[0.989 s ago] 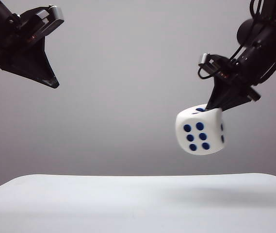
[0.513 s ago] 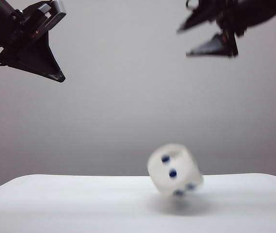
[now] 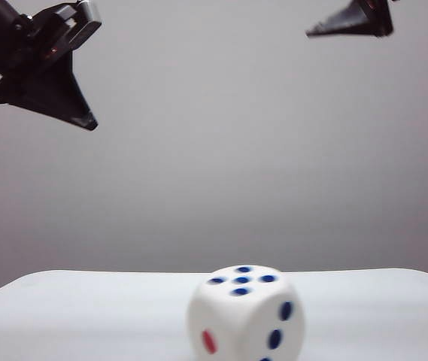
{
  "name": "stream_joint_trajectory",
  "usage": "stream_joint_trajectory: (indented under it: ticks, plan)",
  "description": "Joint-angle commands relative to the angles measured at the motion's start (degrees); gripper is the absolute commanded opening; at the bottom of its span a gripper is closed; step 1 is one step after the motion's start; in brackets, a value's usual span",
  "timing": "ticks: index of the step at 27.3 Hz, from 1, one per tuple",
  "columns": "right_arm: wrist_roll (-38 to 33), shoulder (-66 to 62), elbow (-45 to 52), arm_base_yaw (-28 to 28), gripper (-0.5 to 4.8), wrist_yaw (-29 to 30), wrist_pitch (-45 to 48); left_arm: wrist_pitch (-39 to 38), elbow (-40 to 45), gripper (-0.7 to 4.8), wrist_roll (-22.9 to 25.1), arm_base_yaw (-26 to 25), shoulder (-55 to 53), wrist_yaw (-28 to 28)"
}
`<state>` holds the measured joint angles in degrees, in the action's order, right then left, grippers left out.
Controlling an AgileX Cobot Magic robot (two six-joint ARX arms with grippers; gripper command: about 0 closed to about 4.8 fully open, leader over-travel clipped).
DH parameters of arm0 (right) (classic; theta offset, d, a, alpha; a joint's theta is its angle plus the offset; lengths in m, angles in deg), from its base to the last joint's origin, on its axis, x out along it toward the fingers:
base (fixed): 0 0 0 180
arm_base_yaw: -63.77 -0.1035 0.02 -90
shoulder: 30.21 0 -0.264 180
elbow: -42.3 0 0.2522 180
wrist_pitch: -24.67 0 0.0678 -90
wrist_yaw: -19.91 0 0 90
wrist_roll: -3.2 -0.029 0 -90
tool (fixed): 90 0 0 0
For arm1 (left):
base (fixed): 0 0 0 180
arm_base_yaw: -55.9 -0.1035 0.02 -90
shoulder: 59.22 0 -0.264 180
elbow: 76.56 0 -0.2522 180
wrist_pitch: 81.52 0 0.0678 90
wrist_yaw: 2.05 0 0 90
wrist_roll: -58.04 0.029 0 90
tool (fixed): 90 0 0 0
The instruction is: Pick up the dice on the table and roll the dice.
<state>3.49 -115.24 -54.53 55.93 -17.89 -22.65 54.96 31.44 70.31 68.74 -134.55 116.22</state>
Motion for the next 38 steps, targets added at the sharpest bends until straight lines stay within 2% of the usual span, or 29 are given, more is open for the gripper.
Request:
stream_joint_trajectory:
  ticks: [1, 6, 8, 14, 18, 19, 21, 26, 29, 31, 33, 38]
  plan:
    - [7.52, 0.26, -0.13, 0.02, 2.93, -9.14, -9.92, -5.03, -0.72, -0.05, 3.72, 0.00, 0.42, -1.31]
    - [15.26, 0.26, 0.02, -0.07, 2.93, -9.22, -22.64, -9.79, -0.92, -0.05, 4.37, 0.02, 0.81, -1.57]
    - [18.08, 0.28, 0.02, -0.11, 2.92, -9.05, -28.46, -14.36, -1.36, -0.05, 6.45, 0.00, 1.25, -2.19]
    - [18.08, 0.35, 0.02, -0.11, 2.90, -9.05, -34.12, -24.68, -4.09, -0.05, 8.17, 0.04, 2.23, -9.16]
    - [17.97, 1.40, 0.44, -0.50, 1.99, -8.79, -33.94, -25.49, -4.07, -0.05, 8.20, 0.00, 5.51, -9.42]
    - [17.25, 2.25, 0.81, -0.50, 1.87, -8.70, -33.22, -25.42, -4.04, -0.05, 7.87, 0.00, 6.67, -9.62]
    - [10.25, 8.31, 4.44, -0.48, 0.89, -9.99, -26.29, -24.59, -3.87, -0.05, 5.22, 0.00, 12.85, -9.77]
    - [1.07, 20.90, 13.70, -0.46, 0.73, -19.63, -12.46, -19.98, -1.36, -0.05, 1.03, 0.00, 20.70, -17.11]
    - [-0.76, 28.04, 19.15, -0.44, -0.09, -26.69, -6.56, -16.11, 1.88, -0.05, -0.31, -0.07, 25.09, -19.69]
    - [-1.73, 31.82, 22.05, -0.39, -0.08, -30.60, -3.45, -12.85, 4.55, -0.05, -1.77, -0.57, 27.76, -20.70]
    - [-3.26, 39.69, 28.04, -0.33, -0.08, -37.35, 3.78, -5.09, 10.67, -0.05, -5.05, -2.84, 33.77, -23.26]
    - [-5.44, 48.70, 35.78, -0.33, -0.08, -40.72, 14.82, 4.11, 18.91, -0.05, -6.97, -6.10, 42.14, -25.51]
